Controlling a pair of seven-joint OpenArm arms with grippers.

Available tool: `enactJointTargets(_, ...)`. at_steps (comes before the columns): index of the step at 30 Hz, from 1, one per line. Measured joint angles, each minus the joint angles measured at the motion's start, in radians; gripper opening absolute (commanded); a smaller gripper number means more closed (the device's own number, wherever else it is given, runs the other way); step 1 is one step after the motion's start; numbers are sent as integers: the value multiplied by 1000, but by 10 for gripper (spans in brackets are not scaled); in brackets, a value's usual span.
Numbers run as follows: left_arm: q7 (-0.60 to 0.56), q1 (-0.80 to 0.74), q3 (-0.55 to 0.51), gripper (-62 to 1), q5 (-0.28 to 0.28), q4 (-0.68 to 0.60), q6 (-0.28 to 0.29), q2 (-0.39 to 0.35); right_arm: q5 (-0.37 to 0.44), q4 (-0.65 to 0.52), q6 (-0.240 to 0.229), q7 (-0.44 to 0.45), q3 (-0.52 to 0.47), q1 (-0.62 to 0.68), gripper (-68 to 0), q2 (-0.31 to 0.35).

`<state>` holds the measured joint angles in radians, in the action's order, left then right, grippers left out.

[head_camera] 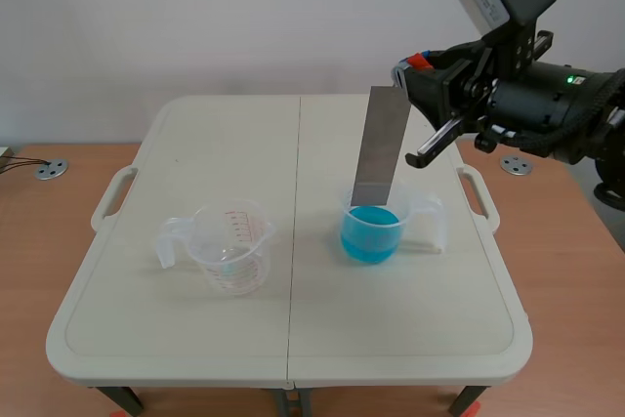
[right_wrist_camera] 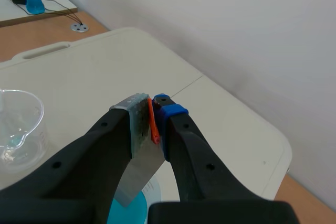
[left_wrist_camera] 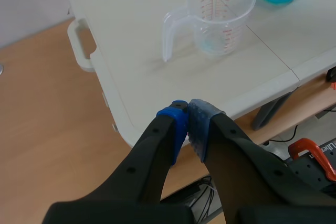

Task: Hold the metal plate by the orange handle, dip it into the blue solution, take it out and point at it, then put the plate back in the beaker on the left.
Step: 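Lower the plate into the blue solution, then hold the plate still in the solution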

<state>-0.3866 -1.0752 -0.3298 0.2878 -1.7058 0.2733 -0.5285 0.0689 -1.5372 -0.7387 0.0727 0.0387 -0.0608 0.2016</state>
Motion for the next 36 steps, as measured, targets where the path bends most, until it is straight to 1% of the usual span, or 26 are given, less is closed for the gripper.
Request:
enactJointTargets(4, 0, 5, 0, -594, -14, 0, -1, 10, -64, 63, 0, 44, 9, 0, -662, -16)
enactJointTargets(12, 0, 9, 0, -594, -14, 0, 0, 8, -147, 175, 0, 171, 23, 0, -662, -16)
enactJointTargets(14, 0, 9, 0, -594, -14, 0, 0, 8, -174, 201, 0, 195, 23, 0, -662, -16)
enactJointTargets(19, 0, 9, 0, -594, -14, 0, 0, 8, -212, 252, 1, 258, 22, 0, -662, -16)
enactJointTargets(23, 0, 9, 0, -594, -14, 0, 0, 8, -242, 263, 2, 288, 22, -2, -662, -16)
enactJointTargets(25, 0, 9, 0, -594, -14, 0, 0, 8, -261, 270, 16, 294, 22, -6, -662, -20)
enactJointTargets(29, 0, 9, 0, -594, -14, 0, 0, 8, -271, 274, 19, 295, 21, -8, -662, -32)
enactJointTargets(36, 0, 9, 0, -594, -14, 0, 0, 8, -272, 274, 19, 301, 21, -8, -662, -32)
